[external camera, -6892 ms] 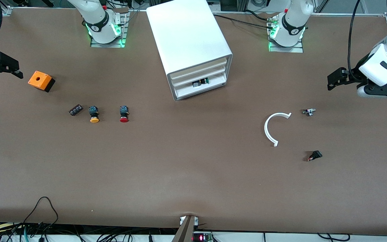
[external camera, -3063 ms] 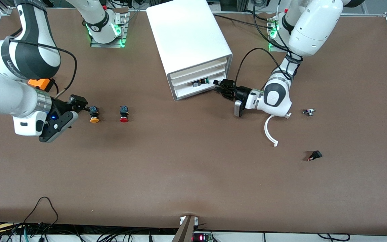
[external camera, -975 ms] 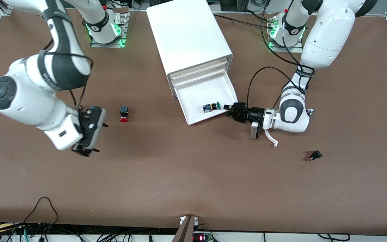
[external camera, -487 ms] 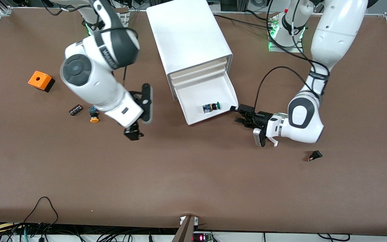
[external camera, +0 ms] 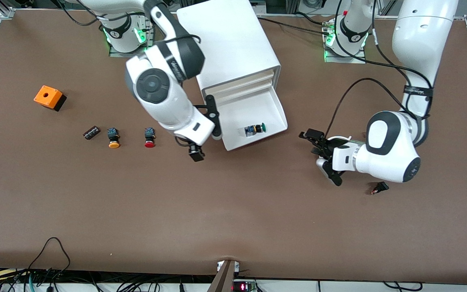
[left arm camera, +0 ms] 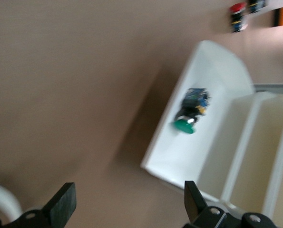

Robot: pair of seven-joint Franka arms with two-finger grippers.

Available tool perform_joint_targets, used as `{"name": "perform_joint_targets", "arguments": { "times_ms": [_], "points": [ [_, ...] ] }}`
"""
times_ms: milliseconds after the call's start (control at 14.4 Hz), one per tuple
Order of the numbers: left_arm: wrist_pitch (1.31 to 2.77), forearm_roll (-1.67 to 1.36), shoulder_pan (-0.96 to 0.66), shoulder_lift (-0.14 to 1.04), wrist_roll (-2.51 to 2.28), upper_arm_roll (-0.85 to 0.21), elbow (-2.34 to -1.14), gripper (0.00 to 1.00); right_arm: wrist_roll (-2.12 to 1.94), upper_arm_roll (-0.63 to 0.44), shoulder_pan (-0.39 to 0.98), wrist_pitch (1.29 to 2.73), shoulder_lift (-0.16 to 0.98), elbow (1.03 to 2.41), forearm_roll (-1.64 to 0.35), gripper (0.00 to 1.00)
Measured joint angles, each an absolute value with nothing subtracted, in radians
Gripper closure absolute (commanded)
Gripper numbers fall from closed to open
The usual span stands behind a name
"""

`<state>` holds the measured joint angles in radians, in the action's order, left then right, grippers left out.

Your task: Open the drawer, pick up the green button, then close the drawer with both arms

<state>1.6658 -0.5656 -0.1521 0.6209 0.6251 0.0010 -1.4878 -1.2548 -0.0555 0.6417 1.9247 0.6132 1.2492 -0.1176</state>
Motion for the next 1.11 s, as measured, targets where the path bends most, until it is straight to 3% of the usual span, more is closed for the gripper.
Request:
{"name": "perform_joint_targets", "arguments": {
  "times_ms": [418,975,1114],
  "points": [
    [1.634,-0.188,-0.159,0.553,0.392,-0.011,-1.411,0.0,-1.145,-0.072,0.729,1.937,0.719,1.159,-0.118,0.0],
    [1.289,0.039,-0.182,0.243,0.164,-0.016,-1.355,0.0,-0.973,-0.076,0.831,1.98,0.807,1.148,-0.118,0.0],
    [1.296,0.044,-0.144,0.206,0.156,-0.046,-1.336,0.0,-0.942,-0.076,0.853,1.999,0.819,1.147,-0.118,0.0]
  ]
}}
